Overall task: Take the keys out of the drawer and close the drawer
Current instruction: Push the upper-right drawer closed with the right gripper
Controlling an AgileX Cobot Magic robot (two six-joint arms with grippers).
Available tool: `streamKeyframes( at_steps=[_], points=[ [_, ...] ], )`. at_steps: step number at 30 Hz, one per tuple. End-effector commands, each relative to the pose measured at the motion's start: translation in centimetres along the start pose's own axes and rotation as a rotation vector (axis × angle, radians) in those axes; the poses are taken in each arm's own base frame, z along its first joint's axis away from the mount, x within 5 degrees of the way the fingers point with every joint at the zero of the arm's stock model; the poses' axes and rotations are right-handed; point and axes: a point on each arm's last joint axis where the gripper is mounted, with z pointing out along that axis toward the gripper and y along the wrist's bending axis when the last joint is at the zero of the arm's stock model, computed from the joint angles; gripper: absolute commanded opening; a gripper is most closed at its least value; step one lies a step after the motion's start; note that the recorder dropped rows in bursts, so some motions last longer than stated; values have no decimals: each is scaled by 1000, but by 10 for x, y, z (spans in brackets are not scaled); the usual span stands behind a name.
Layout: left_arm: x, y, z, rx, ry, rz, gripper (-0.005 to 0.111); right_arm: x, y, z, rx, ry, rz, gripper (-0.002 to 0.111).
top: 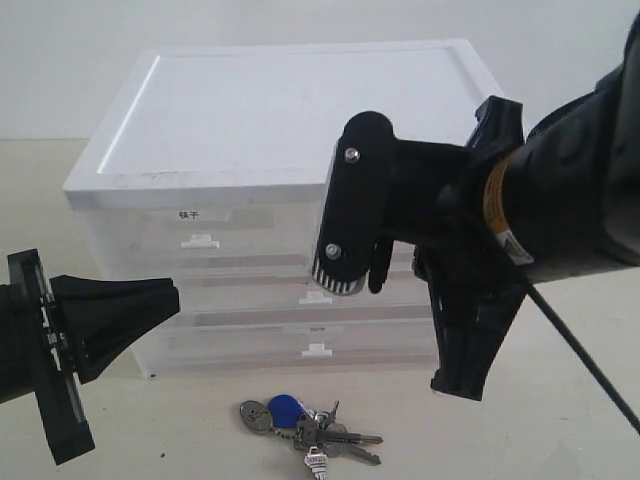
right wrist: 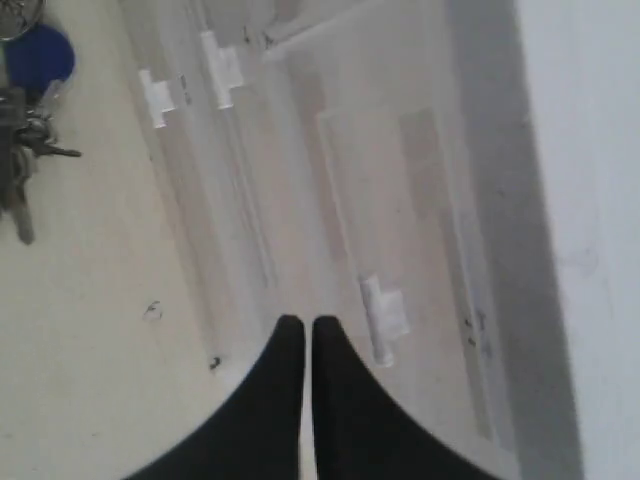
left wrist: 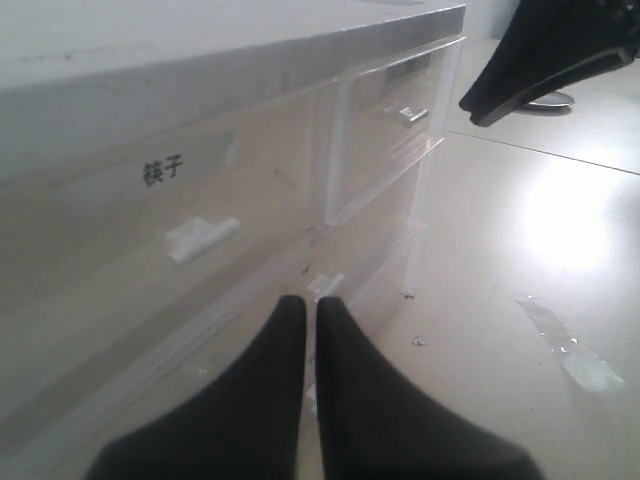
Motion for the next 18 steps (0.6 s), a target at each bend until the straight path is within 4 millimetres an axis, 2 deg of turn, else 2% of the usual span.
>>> streamKeyframes(
  at_steps=[1,4,6,13,18],
  points=[
    [-1,1,1,0,-12,-8,5,4,1,21,121,13,-58,0],
    [-1,0,1,2,-12,-7,5,4,-2,31,197,48,-61,0],
    [-1,0,1,2,-12,-7,5,3,-4,30,226,32,-49,0],
    [-1,0,1,2,-12,-7,5,3,-2,30,203,24,-23,0],
    [2,-12,2,173,41,59,5,-6,13,21,158,-8,-59,0]
  ],
)
